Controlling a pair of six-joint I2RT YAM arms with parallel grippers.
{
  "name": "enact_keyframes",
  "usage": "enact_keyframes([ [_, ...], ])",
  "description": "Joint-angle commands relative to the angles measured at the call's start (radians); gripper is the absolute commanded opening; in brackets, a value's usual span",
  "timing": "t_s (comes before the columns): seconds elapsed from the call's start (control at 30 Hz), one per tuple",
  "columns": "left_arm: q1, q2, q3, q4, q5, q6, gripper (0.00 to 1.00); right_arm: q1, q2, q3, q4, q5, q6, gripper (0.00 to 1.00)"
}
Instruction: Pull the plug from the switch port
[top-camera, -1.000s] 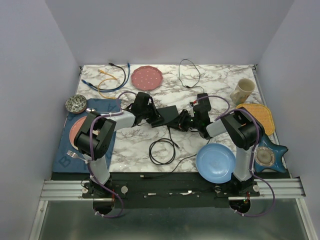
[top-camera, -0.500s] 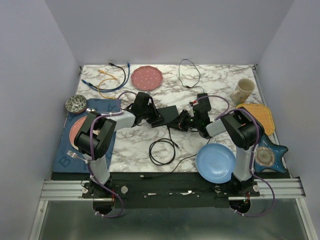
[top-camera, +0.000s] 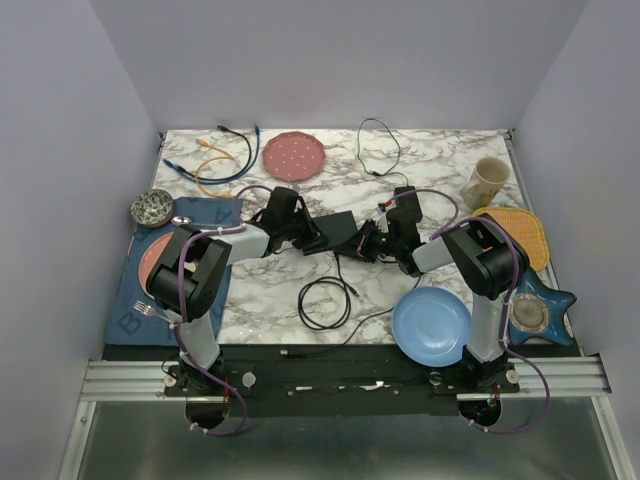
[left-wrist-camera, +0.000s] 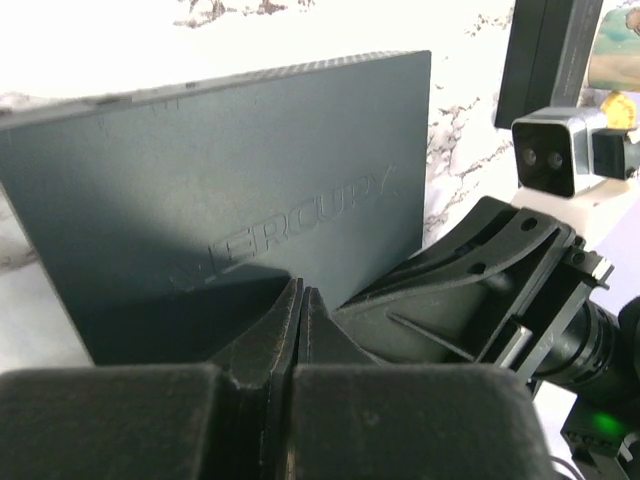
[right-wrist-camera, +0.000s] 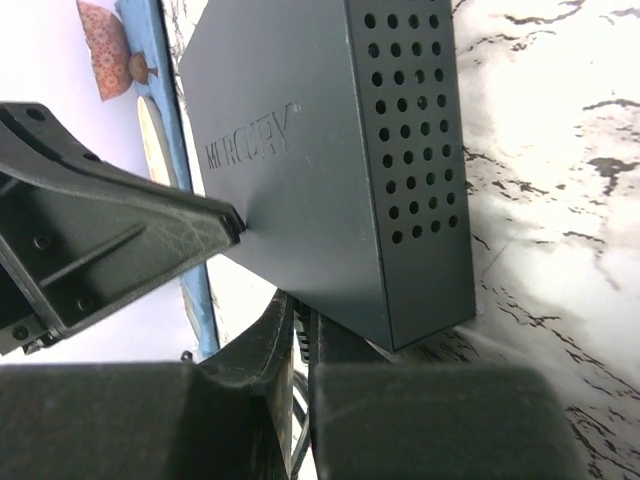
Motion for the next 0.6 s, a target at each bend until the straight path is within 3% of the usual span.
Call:
enact_keyframes([
  [0.0,-0.017,-0.038,-0.097,-0.049,0.038,-0.022,0.00,-0.005,-0.013,-0.010,-0.082,-0.002,-0.063,0.00],
  [0.2,-0.056,-0.074,-0.206,0.024,0.053,-0.068,0.00,-0.005,-0.021,0.012,-0.145,-0.004,-0.103,0.00],
  [0.57,-0.024,0.022,-0.105,-0.022,0.013,-0.072,0.00,0.003,-0.096,-0.052,-0.222,-0.027,-0.169,0.00],
])
